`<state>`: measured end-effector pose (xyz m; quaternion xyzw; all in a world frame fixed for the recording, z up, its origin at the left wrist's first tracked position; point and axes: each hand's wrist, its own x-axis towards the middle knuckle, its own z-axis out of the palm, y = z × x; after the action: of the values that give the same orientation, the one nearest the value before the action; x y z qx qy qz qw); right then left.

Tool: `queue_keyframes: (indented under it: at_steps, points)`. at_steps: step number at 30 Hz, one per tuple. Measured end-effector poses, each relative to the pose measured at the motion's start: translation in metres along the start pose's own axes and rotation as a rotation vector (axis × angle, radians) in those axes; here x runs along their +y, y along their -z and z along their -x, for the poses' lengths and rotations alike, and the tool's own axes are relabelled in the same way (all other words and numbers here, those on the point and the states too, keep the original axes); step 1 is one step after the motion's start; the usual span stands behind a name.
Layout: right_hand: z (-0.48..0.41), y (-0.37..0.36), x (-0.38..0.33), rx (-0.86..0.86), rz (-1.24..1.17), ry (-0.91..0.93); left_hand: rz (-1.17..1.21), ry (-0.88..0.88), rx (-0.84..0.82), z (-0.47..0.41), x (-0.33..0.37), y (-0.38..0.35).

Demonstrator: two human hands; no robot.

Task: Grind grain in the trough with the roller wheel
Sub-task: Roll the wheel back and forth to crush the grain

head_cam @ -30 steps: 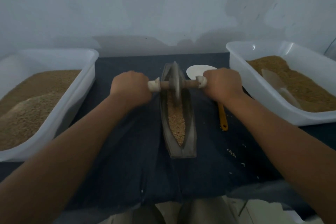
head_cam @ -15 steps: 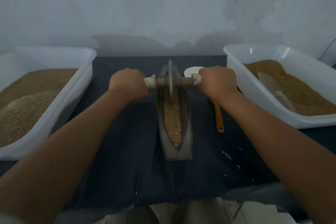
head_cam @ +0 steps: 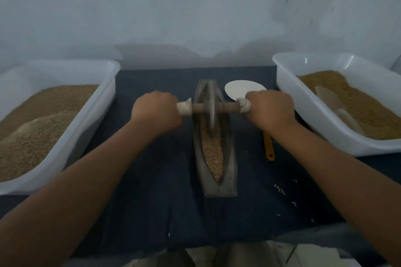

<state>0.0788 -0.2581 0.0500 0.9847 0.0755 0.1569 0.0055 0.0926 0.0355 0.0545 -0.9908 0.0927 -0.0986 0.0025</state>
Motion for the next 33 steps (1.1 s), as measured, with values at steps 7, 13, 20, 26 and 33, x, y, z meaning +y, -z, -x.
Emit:
queue_keyframes:
  at_steps: [7, 13, 20, 26, 33]
  points:
    - [0.006, 0.006, 0.001, -0.035, 0.067, -0.033, 0.013, -0.047, -0.036, 0.010, 0.001, 0.009]
    - [0.060, 0.014, 0.006, 0.100, -0.017, 0.129, 0.005, -0.139, 0.121, 0.058, -0.015, -0.012]
    - [-0.030, 0.004, -0.006, 0.107, 0.189, 0.013, 0.100, 0.064, 0.003, -0.019, -0.002, -0.012]
    - [0.020, 0.006, 0.002, 0.051, 0.150, 0.049, 0.035, -0.085, 0.075, 0.036, -0.009, -0.010]
    - [0.036, -0.003, 0.005, 0.102, 0.035, 0.036, -0.045, -0.126, 0.114, 0.022, -0.008, -0.009]
